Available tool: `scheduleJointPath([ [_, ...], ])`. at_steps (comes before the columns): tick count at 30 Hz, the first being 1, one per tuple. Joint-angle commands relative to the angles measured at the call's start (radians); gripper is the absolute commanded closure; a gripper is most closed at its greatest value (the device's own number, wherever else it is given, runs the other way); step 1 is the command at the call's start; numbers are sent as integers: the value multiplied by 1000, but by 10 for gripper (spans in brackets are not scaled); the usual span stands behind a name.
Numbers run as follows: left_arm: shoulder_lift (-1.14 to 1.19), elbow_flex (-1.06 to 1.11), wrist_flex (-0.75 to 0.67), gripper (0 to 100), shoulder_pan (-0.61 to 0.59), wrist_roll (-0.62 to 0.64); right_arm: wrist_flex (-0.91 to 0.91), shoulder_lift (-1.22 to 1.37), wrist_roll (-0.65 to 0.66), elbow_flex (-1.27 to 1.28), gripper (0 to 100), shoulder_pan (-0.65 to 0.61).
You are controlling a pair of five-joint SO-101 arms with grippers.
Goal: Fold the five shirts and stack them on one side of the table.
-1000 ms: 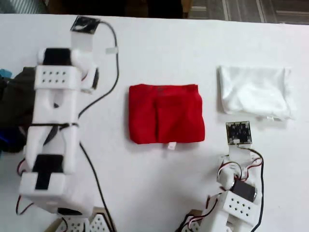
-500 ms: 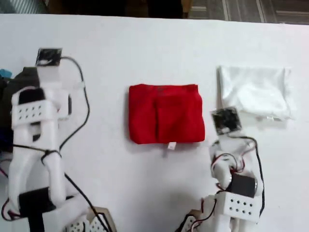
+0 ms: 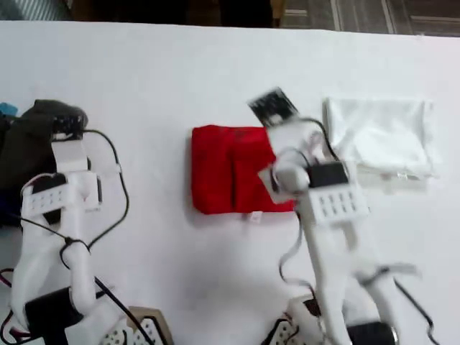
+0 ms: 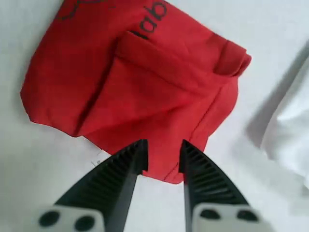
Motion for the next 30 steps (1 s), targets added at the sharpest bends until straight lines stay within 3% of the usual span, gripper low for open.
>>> scheduleJointPath([
  [1,-38,15,-44,974,-3,-5,41,119,-8,-190,883,-31],
  [11,-37,42,-84,974,-2,-5,38,312,-9,-408,883,-185],
  [16,-44,93,-138,974,-2,-3,48,547,-114,-595,883,-206],
  [25,-40,93,-150,974,-2,2,265,920,-130,-997,883,-202],
  [30,-38,101,-193,974,-2,94,414,1021,-129,-1177,883,-200],
])
